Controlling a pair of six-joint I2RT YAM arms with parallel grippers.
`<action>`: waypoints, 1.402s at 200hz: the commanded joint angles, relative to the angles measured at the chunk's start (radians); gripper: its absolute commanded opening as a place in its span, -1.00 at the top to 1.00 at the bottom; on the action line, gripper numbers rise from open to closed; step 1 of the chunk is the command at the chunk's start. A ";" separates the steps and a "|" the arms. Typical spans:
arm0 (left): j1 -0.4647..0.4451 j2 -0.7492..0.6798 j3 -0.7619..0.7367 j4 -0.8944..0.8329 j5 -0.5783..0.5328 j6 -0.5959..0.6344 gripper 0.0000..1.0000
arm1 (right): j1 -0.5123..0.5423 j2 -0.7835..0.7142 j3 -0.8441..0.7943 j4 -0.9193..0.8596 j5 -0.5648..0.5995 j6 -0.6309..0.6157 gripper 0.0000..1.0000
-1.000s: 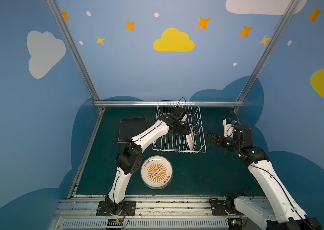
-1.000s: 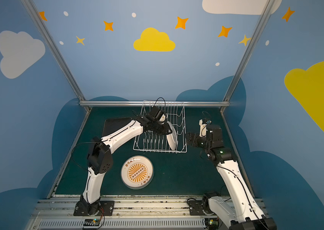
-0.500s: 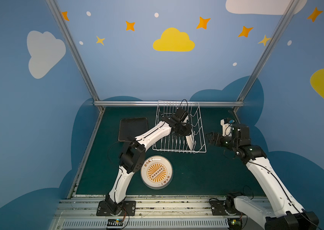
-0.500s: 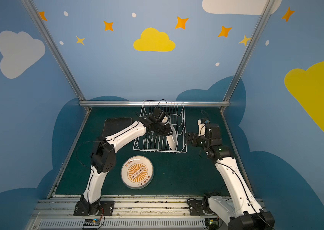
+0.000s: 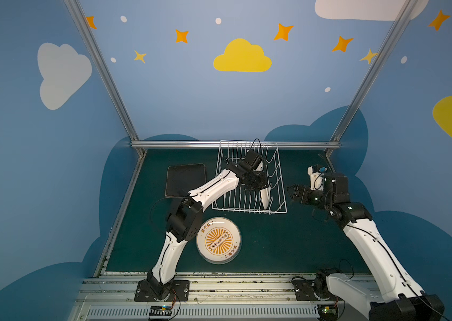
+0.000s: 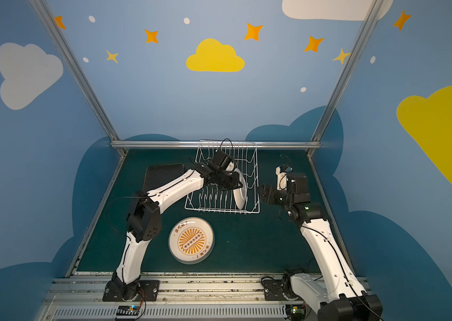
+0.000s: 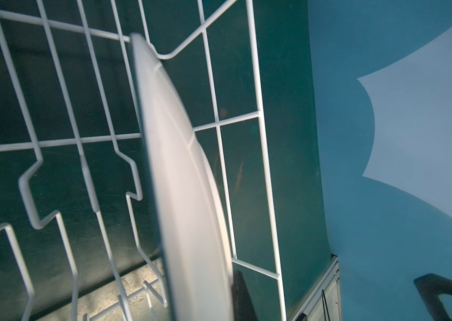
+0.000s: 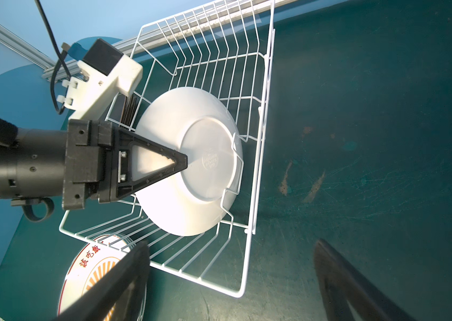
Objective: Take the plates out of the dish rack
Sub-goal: 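Move the left gripper to the last plate in the rack and grasp it, then lift the plate up out of the rack with the left gripper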
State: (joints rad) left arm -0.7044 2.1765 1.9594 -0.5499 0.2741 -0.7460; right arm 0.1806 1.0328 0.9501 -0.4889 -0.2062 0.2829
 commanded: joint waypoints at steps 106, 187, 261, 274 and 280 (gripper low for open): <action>0.020 0.028 0.041 0.095 0.094 -0.122 0.94 | -0.014 -0.013 0.044 -0.007 0.002 -0.006 -0.83; 0.026 -0.086 0.099 -0.006 0.066 -0.036 0.94 | -0.015 -0.008 0.044 0.012 -0.014 0.020 -0.83; 0.029 -0.226 0.100 -0.071 -0.021 0.072 0.94 | -0.015 0.021 0.088 0.027 -0.021 0.074 -0.83; 0.031 -0.257 0.095 -0.080 -0.034 0.102 0.94 | -0.015 0.033 0.105 0.021 -0.029 0.094 -0.83; 0.031 -0.272 0.087 -0.079 -0.065 0.123 0.94 | -0.015 0.041 0.116 0.018 -0.035 0.102 -0.83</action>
State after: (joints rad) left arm -0.6807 1.9888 2.0197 -0.6254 0.2737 -0.7177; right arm 0.1711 1.0527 1.0122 -0.4824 -0.2161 0.3416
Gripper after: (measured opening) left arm 0.093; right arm 0.915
